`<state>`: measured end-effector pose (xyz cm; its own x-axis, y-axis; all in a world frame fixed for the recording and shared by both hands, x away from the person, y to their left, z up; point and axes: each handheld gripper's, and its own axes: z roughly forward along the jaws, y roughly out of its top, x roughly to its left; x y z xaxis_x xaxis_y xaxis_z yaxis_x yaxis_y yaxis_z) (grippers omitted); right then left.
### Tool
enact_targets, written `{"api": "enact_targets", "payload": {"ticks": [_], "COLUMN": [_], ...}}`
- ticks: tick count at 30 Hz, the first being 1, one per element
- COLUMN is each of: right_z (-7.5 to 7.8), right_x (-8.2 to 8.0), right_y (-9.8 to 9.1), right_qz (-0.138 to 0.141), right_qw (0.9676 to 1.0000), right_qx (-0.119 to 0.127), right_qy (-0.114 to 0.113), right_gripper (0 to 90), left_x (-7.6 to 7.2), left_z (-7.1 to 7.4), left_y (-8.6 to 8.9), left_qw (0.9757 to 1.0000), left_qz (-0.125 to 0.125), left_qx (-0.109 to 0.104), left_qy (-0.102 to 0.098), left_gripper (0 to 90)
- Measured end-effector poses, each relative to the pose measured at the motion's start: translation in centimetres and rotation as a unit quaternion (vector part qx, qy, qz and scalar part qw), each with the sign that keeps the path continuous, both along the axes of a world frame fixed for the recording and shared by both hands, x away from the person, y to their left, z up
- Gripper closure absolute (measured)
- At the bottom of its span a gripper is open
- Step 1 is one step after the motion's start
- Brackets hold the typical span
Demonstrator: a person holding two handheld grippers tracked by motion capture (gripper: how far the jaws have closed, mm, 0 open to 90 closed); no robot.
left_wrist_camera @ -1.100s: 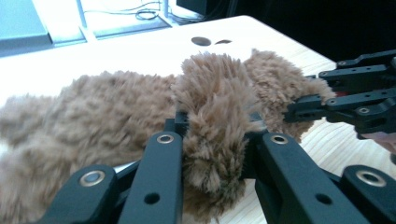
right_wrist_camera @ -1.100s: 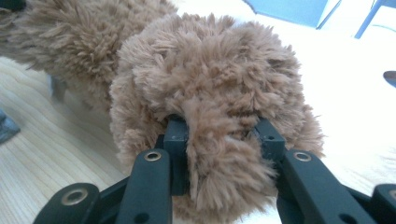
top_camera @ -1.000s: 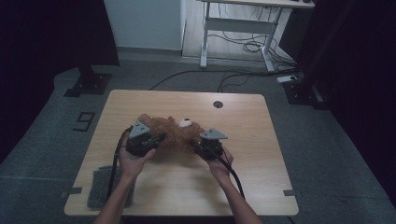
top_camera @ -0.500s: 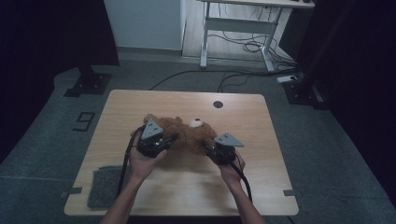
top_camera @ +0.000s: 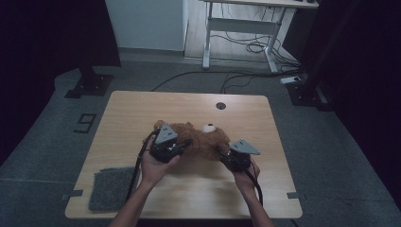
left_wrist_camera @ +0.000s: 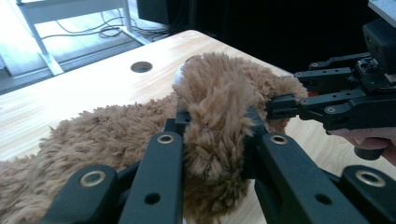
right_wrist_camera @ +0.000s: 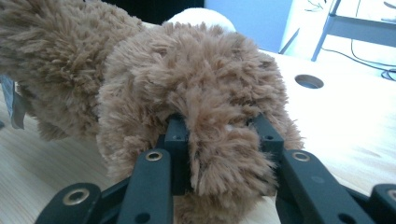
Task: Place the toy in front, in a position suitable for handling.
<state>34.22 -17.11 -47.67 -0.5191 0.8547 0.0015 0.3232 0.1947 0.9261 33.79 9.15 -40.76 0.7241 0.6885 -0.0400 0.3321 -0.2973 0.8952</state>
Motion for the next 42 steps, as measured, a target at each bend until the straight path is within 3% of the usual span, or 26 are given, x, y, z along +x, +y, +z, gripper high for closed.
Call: {"api": "enact_targets", "payload": {"ticks": [6, 10, 11, 18, 23, 26, 28, 30, 35, 38, 42], "right_z": [-1.1, -2.6, -3.3, -3.9, -4.0, -4.2, -4.2, -4.3, -4.3, -4.3, -4.3], "right_x": [-0.1, 0.1, 0.3, 0.4, 0.6, 0.8, 0.8, 0.7, 0.6, 0.6, 0.7], "right_y": [-2.0, -2.6, -2.7, -2.8, -2.6, -2.5, -2.5, -2.5, -2.6, -2.7, -2.8], "right_qz": [0.004, 0.003, -0.001, -0.008, -0.016, -0.021, -0.022, -0.021, -0.018, -0.016, -0.013], "right_qw": [0.9999, 0.9996, 0.9995, 0.9992, 0.9992, 0.9991, 0.9991, 0.9991, 0.9991, 0.9989, 0.9988], "right_qx": [0.012, 0.015, 0.005, 0.007, 0.002, 0.004, 0.005, 0.005, 0.01, 0.014, 0.018], "right_qy": [0.01, 0.023, 0.032, 0.037, 0.036, 0.036, 0.036, 0.035, 0.038, 0.041, 0.044], "right_gripper": [66.0, 65.0, 64.5, 64.5, 64.6, 64.6, 64.5, 64.5, 64.2, 64.0, 63.5], "left_x": [0.0, 0.4, 0.6, 1.2, 1.3, 1.2, 0.6, -0.5, -3.4, -4.5, -4.8], "left_z": [-1.0, -2.5, -2.9, -3.7, -4.1, -4.2, -3.9, -3.6, -3.6, -4.6, -5.8], "left_y": [-1.7, -2.2, -2.2, -1.7, -1.5, -1.0, -0.3, 0.9, 5.6, 9.0, 13.0], "left_qw": [0.9998, 0.9994, 0.9993, 0.9988, 0.9985, 0.998, 0.9979, 0.9985, 0.9983, 0.9957, 0.9877], "left_qz": [-0.014, -0.015, -0.015, -0.008, 0.007, 0.018, 0.011, 0.007, 0.029, 0.068, 0.127], "left_qx": [0.011, 0.014, 0.011, -0.006, -0.011, -0.013, -0.007, 0.001, 0.001, 0.0, 0.01], "left_qy": [0.008, 0.029, 0.033, 0.048, 0.052, 0.059, 0.064, 0.055, 0.05, 0.062, 0.091], "left_gripper": [75.9, 75.1, 74.8, 72.8, 66.0, 52.3, 42.5, 37.8, 30.2, 29.3, 27.2]}}
